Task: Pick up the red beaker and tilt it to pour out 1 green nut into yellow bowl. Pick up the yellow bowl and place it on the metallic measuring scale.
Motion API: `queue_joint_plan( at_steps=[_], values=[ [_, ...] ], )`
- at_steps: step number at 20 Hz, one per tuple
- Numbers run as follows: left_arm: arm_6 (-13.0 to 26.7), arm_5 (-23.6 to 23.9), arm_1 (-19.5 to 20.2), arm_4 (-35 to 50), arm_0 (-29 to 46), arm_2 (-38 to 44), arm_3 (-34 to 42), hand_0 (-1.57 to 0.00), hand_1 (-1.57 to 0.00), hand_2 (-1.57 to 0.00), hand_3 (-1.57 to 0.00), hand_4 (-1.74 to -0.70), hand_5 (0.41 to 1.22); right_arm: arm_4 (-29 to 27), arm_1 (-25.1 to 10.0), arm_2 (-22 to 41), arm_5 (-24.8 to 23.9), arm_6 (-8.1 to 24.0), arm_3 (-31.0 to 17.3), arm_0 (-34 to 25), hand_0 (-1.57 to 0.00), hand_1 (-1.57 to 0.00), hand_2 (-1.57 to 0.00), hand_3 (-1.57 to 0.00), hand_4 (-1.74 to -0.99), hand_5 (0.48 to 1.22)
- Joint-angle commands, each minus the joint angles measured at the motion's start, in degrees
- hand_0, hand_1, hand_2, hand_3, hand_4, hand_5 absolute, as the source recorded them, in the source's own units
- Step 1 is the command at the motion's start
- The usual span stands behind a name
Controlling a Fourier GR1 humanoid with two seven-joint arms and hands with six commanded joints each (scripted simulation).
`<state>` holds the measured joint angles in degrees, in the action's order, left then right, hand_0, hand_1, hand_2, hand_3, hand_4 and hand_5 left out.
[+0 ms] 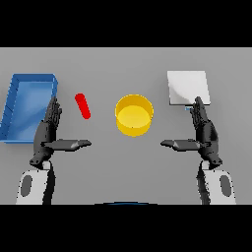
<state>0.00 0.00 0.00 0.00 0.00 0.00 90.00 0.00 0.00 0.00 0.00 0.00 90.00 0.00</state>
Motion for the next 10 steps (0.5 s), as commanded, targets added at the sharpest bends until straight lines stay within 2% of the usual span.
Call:
queue_joint_plan(
  at_steps=[1,6,7,8,10],
  values=[
    [-0.2,0.0,-0.1,0.0,0.3,-0.1,0.2,0.0,0.0,0.0,0.0,-1.14,0.66,0.0,0.1,0.0,-0.1,0.0,0.0,0.0,0.0,0.0,0.0,0.0,-1.071,0.578],
    [-0.8,-0.3,-0.4,-0.3,2.9,-1.2,2.4,0.0,0.0,0.0,0.0,-1.14,0.66,0.8,0.7,0.7,-0.7,-0.1,-0.2,-0.5,0.0,0.0,0.0,0.0,-1.071,0.578],
    [-2.5,-0.8,1.3,-3.2,5.3,-3.4,5.6,0.0,0.0,0.0,0.0,-1.14,0.66,6.9,-2.2,2.8,-2.2,-3.9,2.2,1.2,0.0,0.0,0.0,0.0,-1.071,0.578],
    [-3.3,-1.2,2.3,-5.3,8.2,-5.4,9.1,0.0,0.0,0.0,0.0,-1.14,0.66,11.3,-2.8,5.0,-3.3,-6.2,3.7,3.1,0.0,0.0,0.0,0.0,-1.072,0.577],
    [-1.2,-1.4,3.3,-7.6,10.5,-7.3,12.9,0.0,0.0,0.0,0.0,-1.14,0.662,16.0,-3.4,7.4,-4.6,-6.4,6.2,5.1,0.0,0.0,0.0,0.0,-1.064,0.577]
  ],
)
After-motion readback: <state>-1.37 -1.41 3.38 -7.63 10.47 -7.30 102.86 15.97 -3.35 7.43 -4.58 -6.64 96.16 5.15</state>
